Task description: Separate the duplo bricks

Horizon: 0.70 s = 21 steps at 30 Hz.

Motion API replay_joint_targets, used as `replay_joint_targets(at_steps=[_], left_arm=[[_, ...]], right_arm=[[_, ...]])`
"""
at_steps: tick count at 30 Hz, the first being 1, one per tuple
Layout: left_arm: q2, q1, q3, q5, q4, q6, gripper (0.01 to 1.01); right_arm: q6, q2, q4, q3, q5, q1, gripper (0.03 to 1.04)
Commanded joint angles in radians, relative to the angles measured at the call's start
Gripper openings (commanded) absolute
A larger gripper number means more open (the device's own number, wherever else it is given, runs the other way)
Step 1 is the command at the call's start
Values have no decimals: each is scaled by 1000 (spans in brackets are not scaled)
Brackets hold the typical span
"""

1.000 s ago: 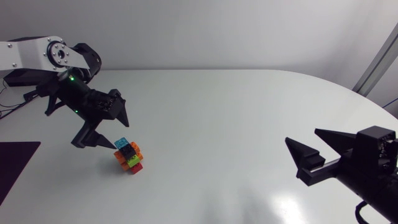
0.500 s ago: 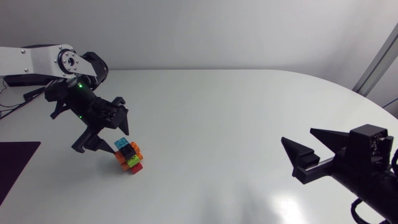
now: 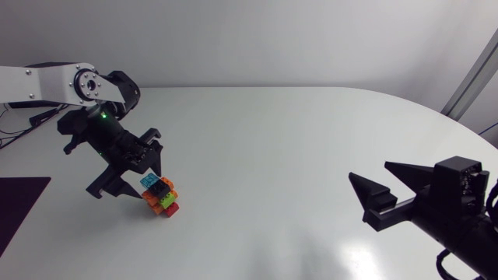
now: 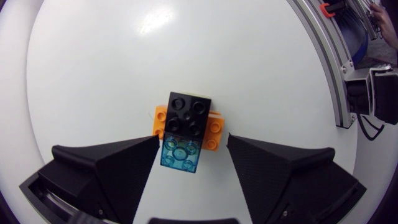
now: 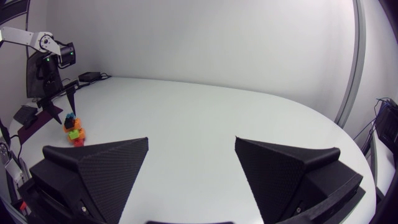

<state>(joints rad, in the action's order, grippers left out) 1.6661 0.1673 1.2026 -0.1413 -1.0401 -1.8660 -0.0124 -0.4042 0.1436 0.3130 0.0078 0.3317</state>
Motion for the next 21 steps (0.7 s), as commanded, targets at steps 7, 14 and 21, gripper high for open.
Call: replay_joint_targets(at_steps=[7,14,21], left_arm=[[7,44,37,5,-17,-22,666],[52,44,55,6,-29,-15,472],[58,14,55,16,-37,-19,433]], right_arm=[[-32,-10,-19,-32,17,15,1003],[-32,-10,-16,-32,20,15,1003],[-32,-30,-35,-31,20,17,1003]])
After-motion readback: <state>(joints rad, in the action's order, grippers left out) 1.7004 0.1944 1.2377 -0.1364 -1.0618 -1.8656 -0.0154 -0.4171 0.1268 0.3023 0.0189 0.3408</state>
